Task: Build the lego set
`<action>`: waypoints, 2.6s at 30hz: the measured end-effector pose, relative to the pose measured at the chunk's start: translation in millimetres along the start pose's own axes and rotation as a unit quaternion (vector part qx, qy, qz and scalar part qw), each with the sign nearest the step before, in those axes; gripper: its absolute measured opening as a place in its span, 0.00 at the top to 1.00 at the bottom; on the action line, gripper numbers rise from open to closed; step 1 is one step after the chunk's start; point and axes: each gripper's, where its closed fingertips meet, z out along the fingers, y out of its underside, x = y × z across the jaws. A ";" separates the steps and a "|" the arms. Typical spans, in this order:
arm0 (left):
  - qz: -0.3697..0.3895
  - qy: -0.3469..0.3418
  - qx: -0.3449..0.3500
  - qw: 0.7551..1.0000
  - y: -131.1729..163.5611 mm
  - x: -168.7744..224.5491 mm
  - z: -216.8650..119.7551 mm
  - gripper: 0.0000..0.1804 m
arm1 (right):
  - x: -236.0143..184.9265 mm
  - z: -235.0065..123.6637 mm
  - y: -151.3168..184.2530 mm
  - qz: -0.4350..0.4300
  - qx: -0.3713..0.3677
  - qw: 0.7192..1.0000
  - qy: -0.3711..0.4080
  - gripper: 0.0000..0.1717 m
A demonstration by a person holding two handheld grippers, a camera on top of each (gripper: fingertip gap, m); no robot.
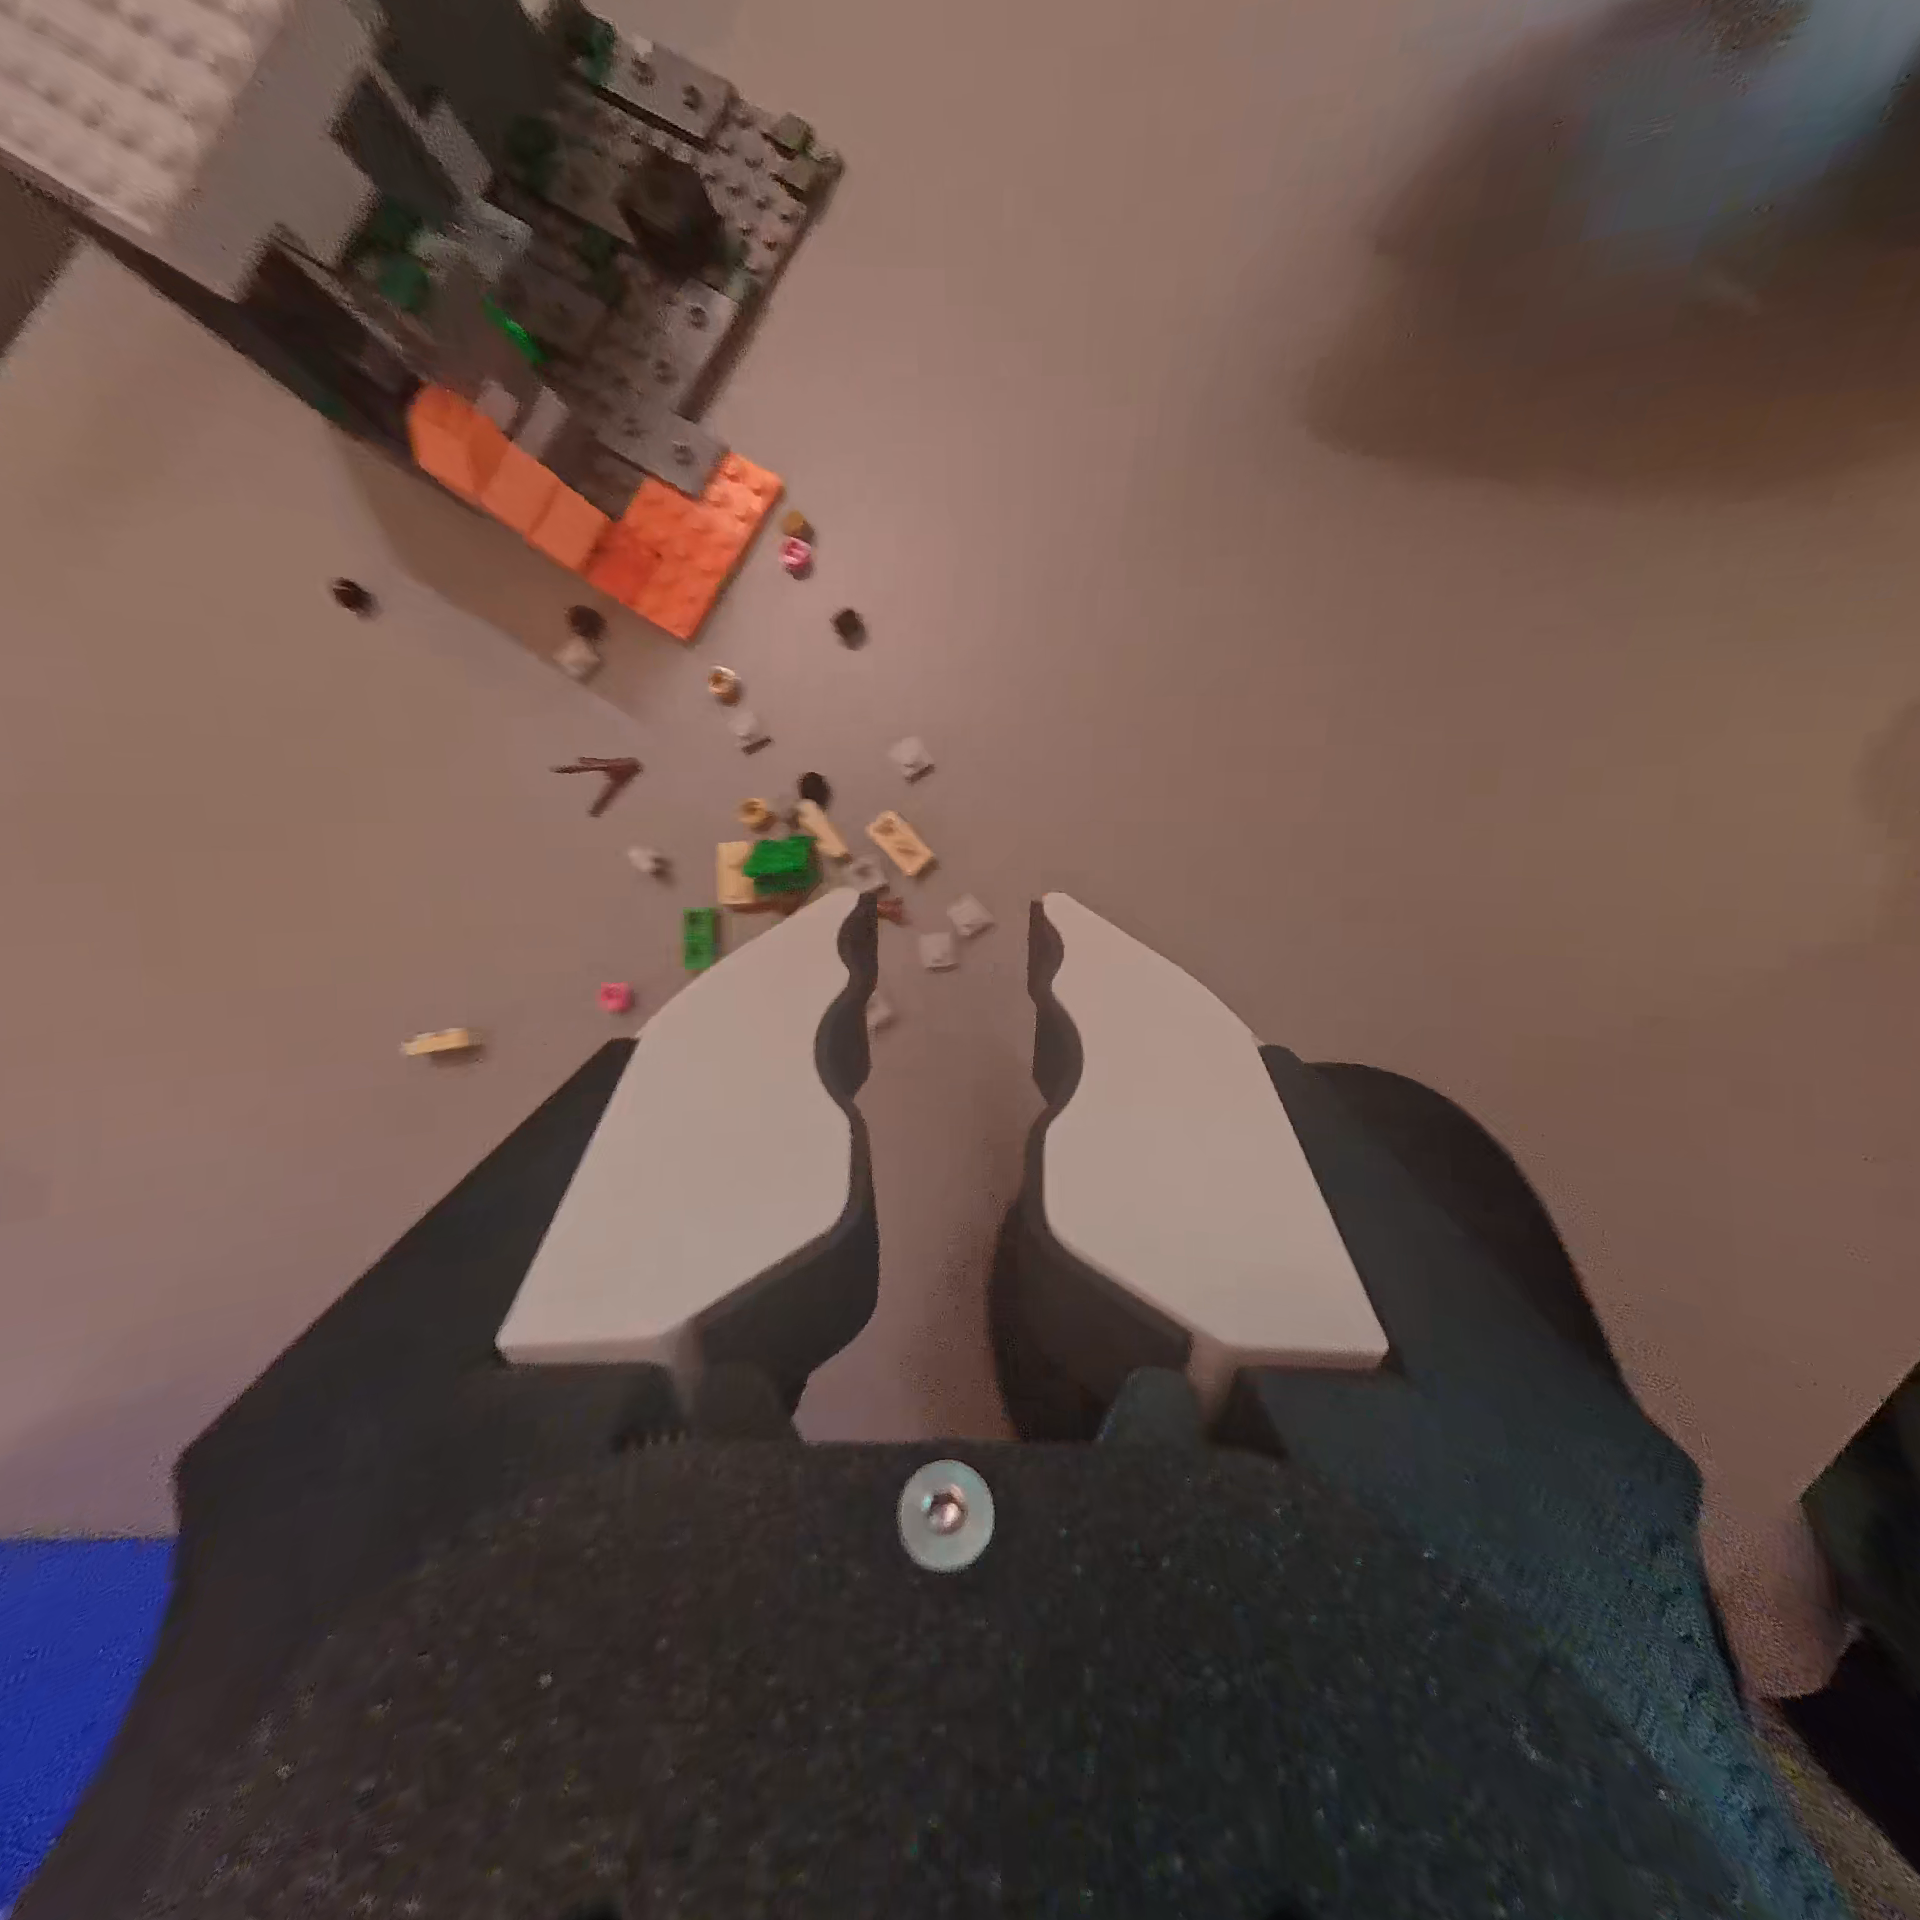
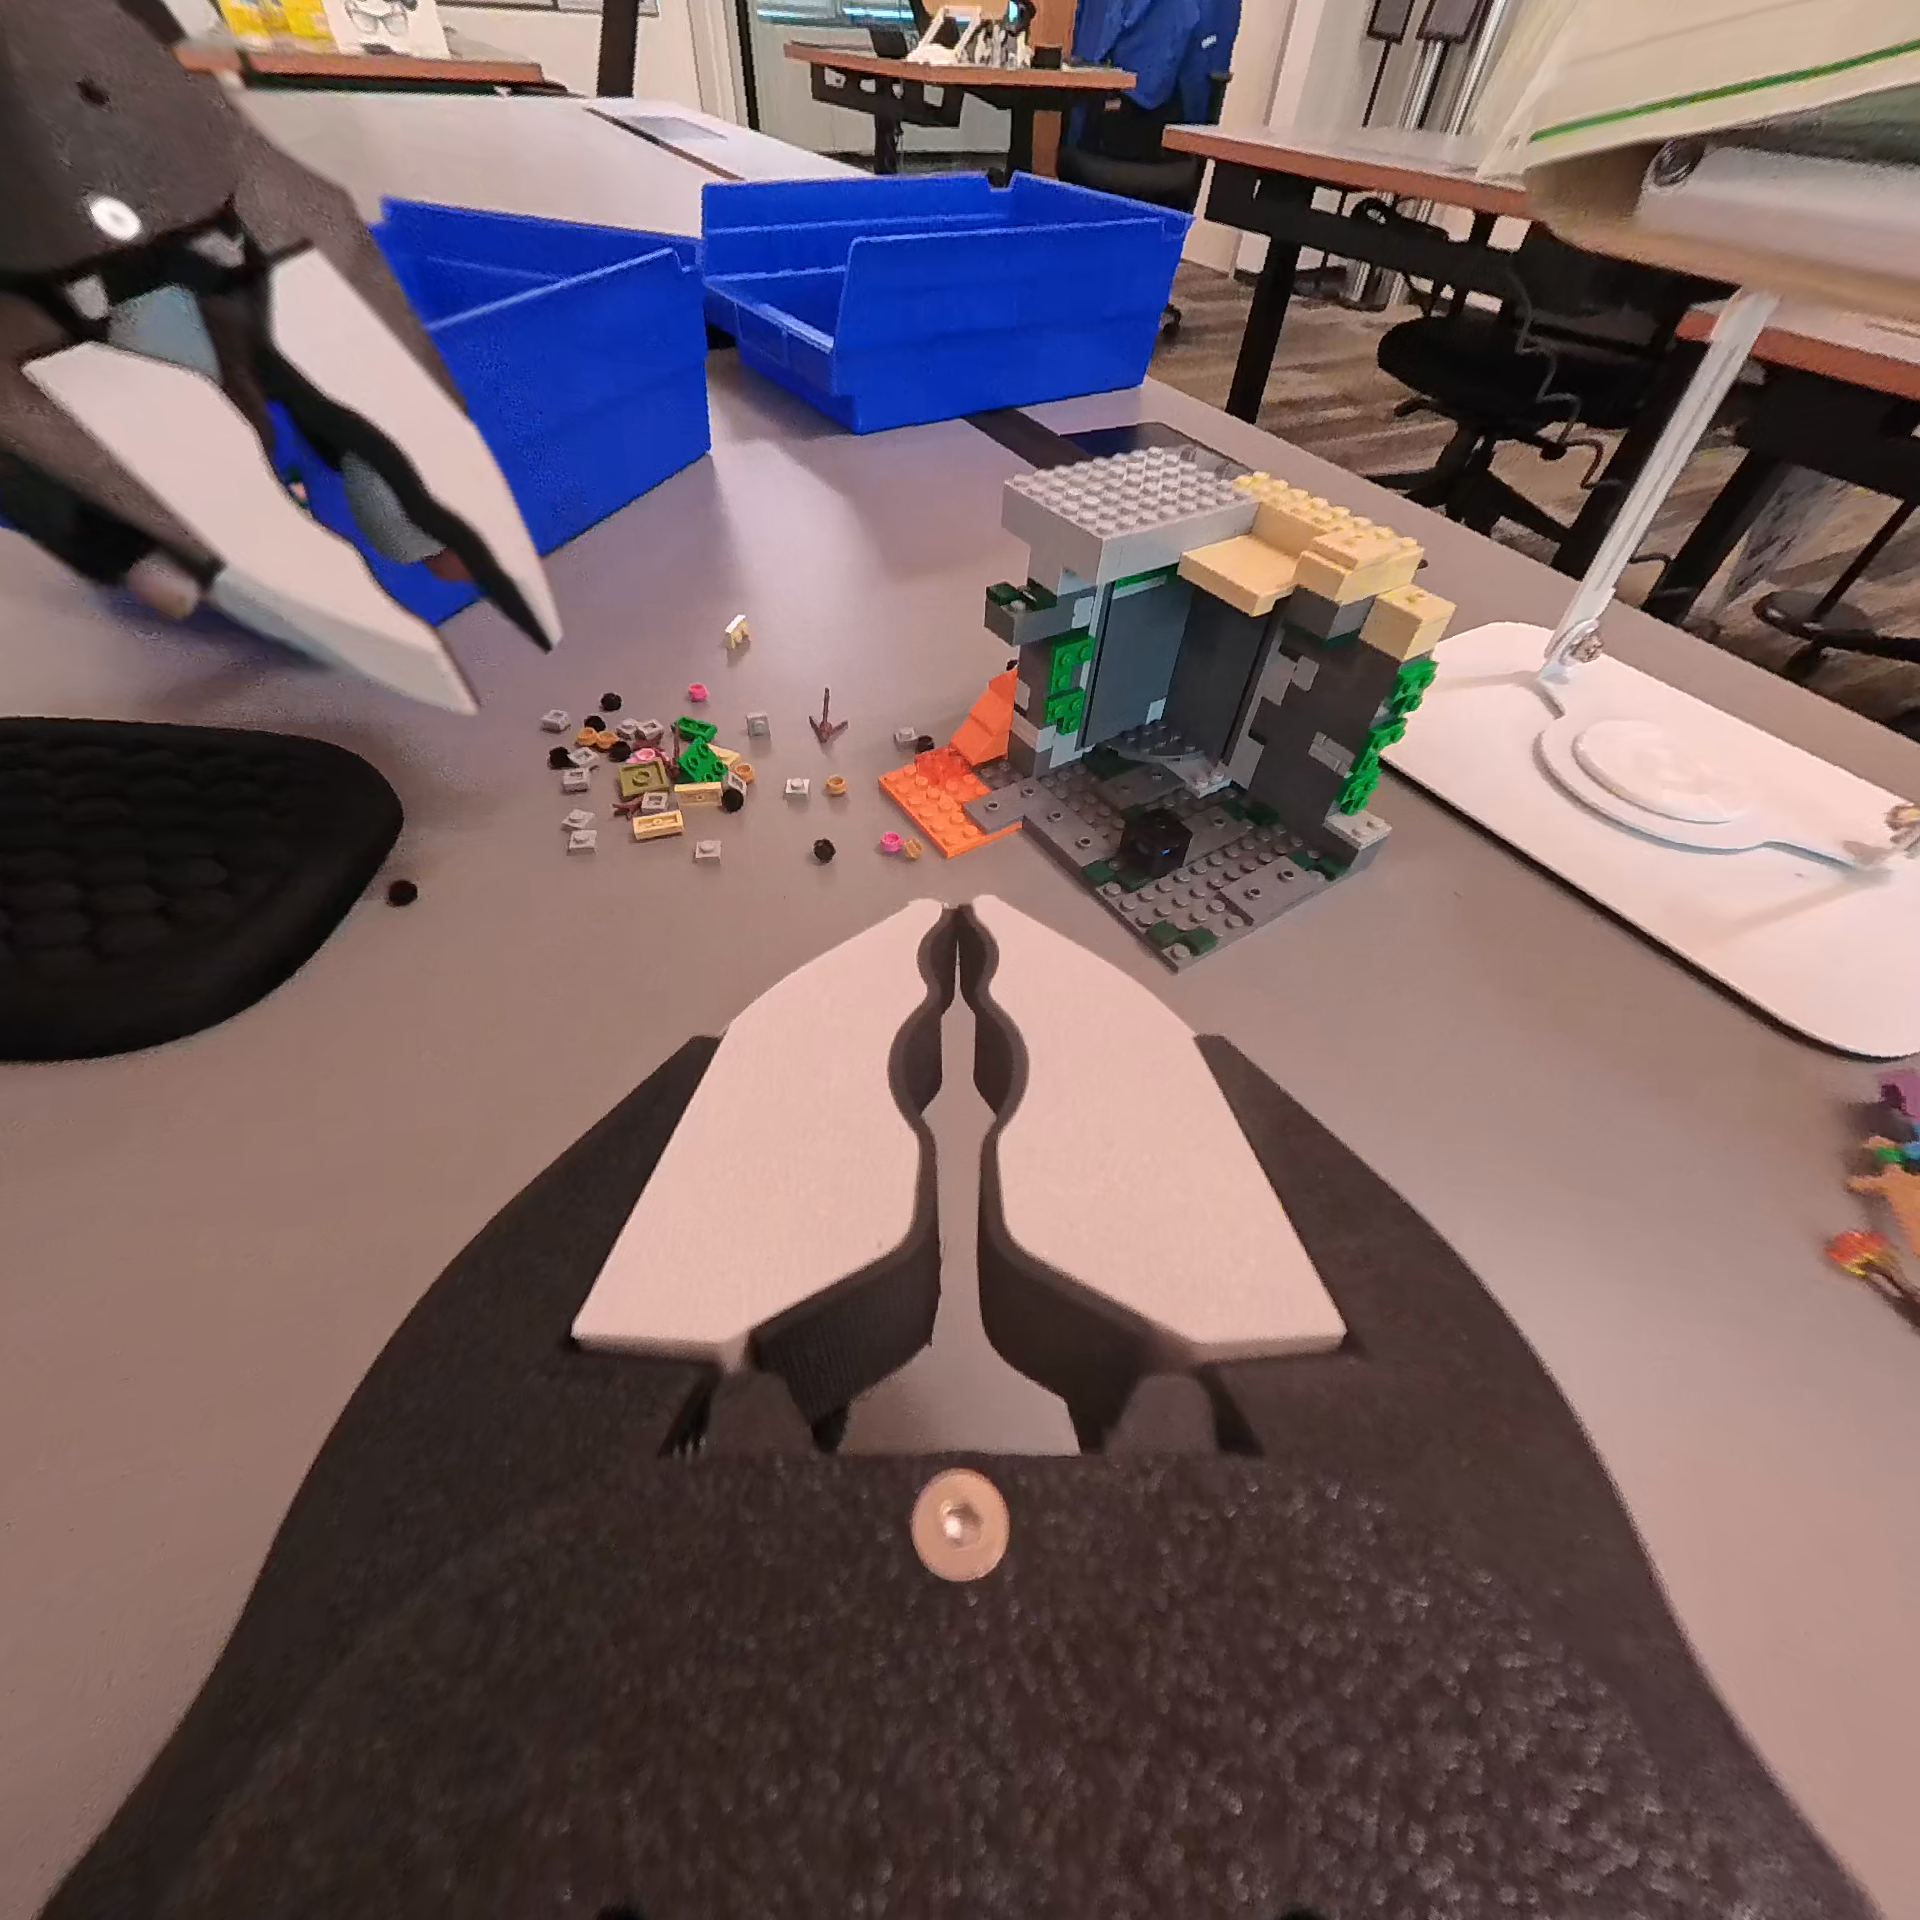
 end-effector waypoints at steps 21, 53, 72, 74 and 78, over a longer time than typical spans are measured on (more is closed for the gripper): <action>0.035 0.092 -0.093 0.991 50.5 41.7 28.3 0.96 | 5.9 7.4 19.1 0.017 -0.032 0.999 0.005 1.00; 0.010 -0.040 -0.061 0.997 11.2 -40.5 36.2 0.88 | 0.3 4.9 12.4 0.007 -0.025 1.000 -0.005 1.00; 0.153 0.070 -0.149 0.974 9.3 -53.5 49.4 0.98 | -6.3 2.8 8.7 -0.009 -0.030 0.999 -0.021 1.00; 0.114 0.092 -0.139 0.979 6.1 -56.2 43.0 0.98 | -7.7 3.1 8.7 -0.010 -0.031 0.999 -0.024 1.00; 0.050 0.102 -0.139 0.984 7.8 -75.0 35.1 0.98 | -9.4 3.9 10.4 -0.015 -0.036 0.999 -0.026 1.00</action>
